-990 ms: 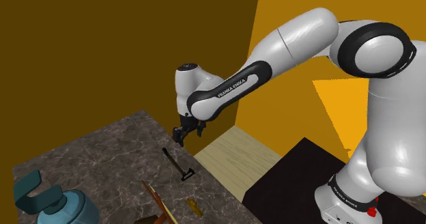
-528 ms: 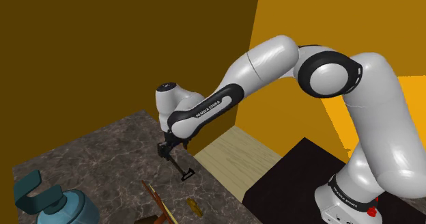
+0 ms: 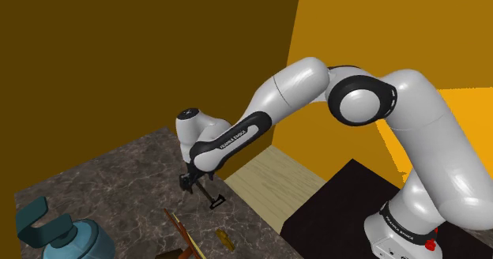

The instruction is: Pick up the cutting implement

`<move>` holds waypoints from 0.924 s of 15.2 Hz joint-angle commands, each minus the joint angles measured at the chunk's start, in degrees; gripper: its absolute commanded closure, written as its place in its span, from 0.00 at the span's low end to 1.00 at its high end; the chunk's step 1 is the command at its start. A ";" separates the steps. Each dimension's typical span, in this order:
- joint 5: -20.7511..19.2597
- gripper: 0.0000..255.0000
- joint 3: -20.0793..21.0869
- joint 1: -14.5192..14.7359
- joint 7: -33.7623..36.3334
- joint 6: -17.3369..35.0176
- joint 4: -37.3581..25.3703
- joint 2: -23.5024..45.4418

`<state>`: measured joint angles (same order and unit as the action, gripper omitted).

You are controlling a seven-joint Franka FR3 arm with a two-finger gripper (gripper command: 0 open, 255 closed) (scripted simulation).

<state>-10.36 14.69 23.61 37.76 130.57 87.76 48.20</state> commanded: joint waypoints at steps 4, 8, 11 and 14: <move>-0.27 1.00 -0.29 0.36 0.13 0.89 -0.90 1.77; -0.28 1.00 -0.29 0.40 0.17 0.89 -0.97 1.83; -0.27 1.00 -0.31 0.66 0.18 0.17 -2.33 2.47; -0.24 1.00 -0.14 0.15 0.07 0.58 -0.59 1.16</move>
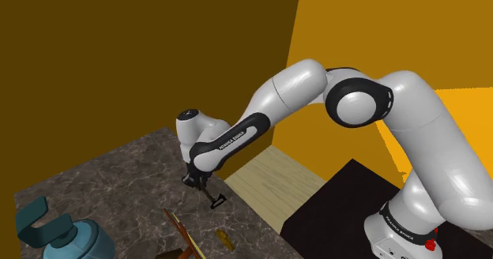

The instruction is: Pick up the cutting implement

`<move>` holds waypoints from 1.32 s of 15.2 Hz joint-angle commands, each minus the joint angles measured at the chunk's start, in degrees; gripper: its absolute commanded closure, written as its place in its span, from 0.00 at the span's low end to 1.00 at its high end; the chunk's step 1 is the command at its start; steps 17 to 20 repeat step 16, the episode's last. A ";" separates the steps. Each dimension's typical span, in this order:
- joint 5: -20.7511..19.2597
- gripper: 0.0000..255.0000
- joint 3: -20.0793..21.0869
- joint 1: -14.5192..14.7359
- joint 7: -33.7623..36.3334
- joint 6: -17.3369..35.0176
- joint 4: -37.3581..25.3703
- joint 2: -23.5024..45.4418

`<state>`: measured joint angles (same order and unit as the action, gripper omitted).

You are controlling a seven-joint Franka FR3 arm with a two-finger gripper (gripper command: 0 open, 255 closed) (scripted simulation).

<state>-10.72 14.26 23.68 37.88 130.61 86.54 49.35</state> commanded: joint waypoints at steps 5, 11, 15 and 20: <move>0.62 1.00 0.82 -0.32 -0.19 -1.54 1.35 -2.79; 1.26 1.00 1.43 -0.76 -0.37 -4.23 1.79 -5.94; 1.61 1.00 1.73 -0.96 -0.48 -5.74 1.80 -7.47; 1.61 1.00 1.73 -0.96 -0.48 -5.75 1.79 -7.46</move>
